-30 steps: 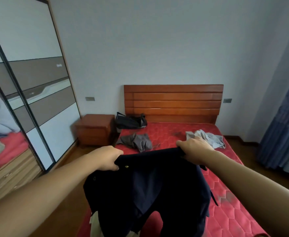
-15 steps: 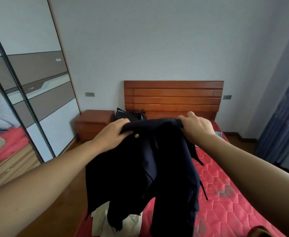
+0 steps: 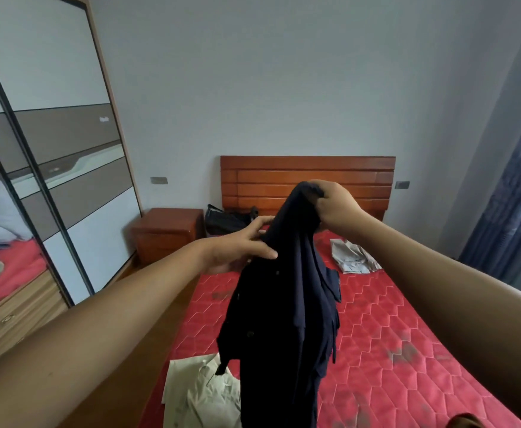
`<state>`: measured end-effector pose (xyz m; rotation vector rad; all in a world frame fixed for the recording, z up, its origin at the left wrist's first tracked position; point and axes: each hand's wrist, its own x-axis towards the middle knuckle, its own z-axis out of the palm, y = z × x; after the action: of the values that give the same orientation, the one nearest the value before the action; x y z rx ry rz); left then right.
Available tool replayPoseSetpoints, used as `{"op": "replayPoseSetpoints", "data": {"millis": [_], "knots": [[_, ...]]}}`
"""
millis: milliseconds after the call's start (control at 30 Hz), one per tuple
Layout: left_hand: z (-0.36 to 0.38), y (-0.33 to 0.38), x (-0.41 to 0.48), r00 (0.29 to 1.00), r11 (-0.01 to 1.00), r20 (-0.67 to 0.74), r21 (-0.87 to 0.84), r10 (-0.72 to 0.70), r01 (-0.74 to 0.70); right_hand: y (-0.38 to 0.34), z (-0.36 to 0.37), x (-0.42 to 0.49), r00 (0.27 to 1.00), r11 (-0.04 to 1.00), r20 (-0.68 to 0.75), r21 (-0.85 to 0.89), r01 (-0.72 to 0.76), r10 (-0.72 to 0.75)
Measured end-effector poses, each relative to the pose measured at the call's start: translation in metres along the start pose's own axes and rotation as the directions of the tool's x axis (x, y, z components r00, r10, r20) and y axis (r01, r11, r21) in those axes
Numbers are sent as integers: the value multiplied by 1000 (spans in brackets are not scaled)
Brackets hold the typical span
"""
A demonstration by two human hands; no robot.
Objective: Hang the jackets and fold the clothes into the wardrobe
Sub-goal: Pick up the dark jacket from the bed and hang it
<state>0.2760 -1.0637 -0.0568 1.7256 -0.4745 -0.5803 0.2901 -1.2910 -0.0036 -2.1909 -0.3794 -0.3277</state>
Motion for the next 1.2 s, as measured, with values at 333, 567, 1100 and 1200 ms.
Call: {"op": "replayPoseSetpoints", "data": {"millis": [333, 567, 1100, 1200], "knots": [[25, -8, 42, 971, 870, -105, 471, 217, -143, -7, -6, -24, 986, 989, 94, 66, 133, -139], [49, -14, 56, 979, 882, -5, 433, 205, -183, 11, -50, -39, 953, 930, 297, 330, -163, 61], [32, 7, 49, 854, 684, -191, 691, 485, -234, 49, 9, -80, 979, 943, -201, -323, -81, 16], [26, 7, 39, 808, 733, -278, 631, 520, -254, 64, 39, -102, 979, 949, -193, -316, 0, -64]]}}
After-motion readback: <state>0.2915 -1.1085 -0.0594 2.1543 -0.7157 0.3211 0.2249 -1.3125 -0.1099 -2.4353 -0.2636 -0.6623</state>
